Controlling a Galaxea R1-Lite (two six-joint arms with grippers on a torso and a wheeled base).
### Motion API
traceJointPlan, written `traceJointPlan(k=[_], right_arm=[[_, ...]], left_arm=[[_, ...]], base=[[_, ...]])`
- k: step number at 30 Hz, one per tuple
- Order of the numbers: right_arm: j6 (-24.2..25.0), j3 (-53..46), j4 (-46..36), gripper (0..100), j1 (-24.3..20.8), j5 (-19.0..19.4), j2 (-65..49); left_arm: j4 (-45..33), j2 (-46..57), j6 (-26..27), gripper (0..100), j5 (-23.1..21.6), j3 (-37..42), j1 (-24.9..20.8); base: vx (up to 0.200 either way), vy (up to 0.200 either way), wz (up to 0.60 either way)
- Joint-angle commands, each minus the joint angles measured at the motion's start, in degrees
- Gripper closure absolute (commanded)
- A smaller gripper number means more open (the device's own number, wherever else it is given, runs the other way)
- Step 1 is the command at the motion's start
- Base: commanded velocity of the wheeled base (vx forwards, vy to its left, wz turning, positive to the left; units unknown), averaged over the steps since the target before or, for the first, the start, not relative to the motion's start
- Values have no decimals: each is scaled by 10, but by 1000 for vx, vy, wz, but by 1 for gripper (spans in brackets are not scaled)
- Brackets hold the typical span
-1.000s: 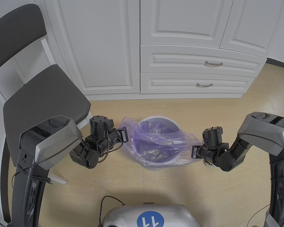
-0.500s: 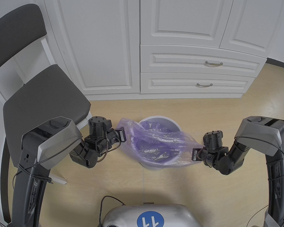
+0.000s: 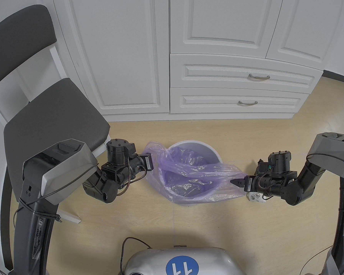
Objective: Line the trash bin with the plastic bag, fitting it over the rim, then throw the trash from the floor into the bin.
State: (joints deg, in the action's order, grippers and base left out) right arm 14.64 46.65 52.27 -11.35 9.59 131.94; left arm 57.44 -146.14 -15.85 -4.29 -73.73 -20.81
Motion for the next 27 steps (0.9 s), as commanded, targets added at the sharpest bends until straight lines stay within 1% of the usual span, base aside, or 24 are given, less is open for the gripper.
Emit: traceJointPlan(k=[1, 2, 5, 7, 11, 14, 15, 17, 21, 25, 27], right_arm=[[1, -24, 0, 0, 34, 34, -27], [2, -36, 0, 0, 52, 91, -26], [6, -38, 0, 0, 71, 142, -18], [6, -38, 1, 0, 80, 166, -6], [7, -40, 16, 0, 90, 181, 5], [7, -51, 34, 0, 95, 194, 7], [7, -59, 50, 0, 99, 212, 9], [7, -66, 71, 0, 105, 226, 10], [8, -76, 99, 0, 114, 235, 13], [24, -93, 129, 0, 115, 266, 6], [38, -111, 166, 0, 106, 276, 2]], left_arm=[[0, -2, 0, 100, 0, -1, 0], [0, -4, 0, 100, 0, -3, 1], [-8, -15, 1, 100, 0, -8, 5], [-21, -27, 0, 100, 0, -26, 10], [-44, -44, -1, 100, 1, -55, 21], [-48, -45, -1, 100, 3, -62, 25], [-51, -46, -1, 100, 4, -65, 28], [-52, -48, -1, 100, 4, -68, 29], [-53, -51, -1, 100, 4, -73, 31], [-52, -51, -1, 100, 5, -73, 31], [-52, -47, -2, 100, 5, -68, 28]], base=[[0, 0, 0], [0, 0, 0], [0, 0, 0], [0, 0, 0], [0, 0, 0], [0, 0, 0], [0, 0, 0], [0, 0, 0], [0, 0, 0], [0, 0, 0], [0, 0, 0]])
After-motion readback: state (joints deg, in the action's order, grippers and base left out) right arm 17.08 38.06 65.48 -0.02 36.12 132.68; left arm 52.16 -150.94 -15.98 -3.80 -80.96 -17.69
